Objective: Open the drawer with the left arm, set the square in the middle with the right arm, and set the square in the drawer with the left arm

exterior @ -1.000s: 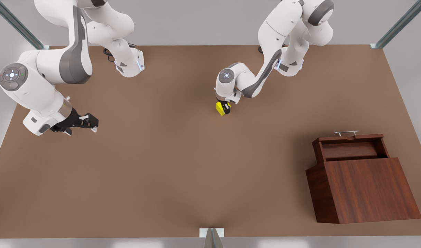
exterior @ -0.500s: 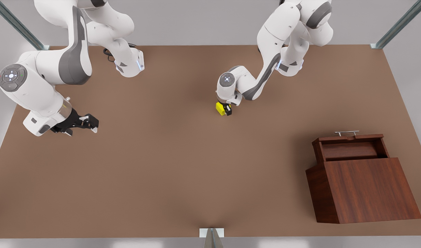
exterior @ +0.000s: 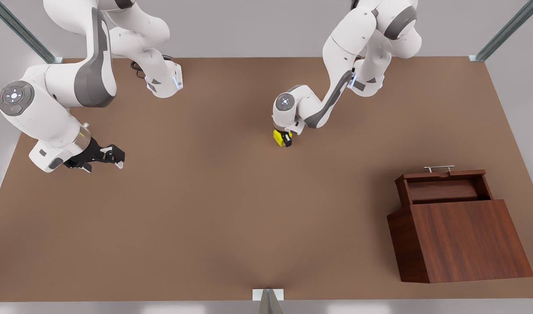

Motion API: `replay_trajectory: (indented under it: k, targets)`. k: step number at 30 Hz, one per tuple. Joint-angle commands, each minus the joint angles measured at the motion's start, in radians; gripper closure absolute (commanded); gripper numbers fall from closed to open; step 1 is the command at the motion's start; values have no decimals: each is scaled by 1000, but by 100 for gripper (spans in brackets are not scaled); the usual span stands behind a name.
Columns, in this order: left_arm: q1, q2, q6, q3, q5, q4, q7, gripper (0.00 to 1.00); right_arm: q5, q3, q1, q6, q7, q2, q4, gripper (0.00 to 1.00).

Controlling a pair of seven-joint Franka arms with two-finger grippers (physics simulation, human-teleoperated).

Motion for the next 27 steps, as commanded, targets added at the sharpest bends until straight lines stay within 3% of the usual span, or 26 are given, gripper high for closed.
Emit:
replay_trajectory:
  k: [1,3,7,15,18,27]
  targets:
    - [0,0,0,0,4,1,-318,1,0,0,0,0,0,0,0,0]
    - [0,0,0,9,4,1,-318,13,0,0,0,2,0,0,0,0]
    - [-2,3,0,9,6,1,-318,21,0,0,0,2,0,0,0,0]
    - [-2,14,0,12,6,9,-316,22,2,0,0,3,0,1,2,0]
    - [-2,13,0,12,6,9,-315,30,2,0,0,3,0,1,2,0]
    - [14,-4,-17,14,33,9,-310,30,2,0,0,3,0,1,2,0]
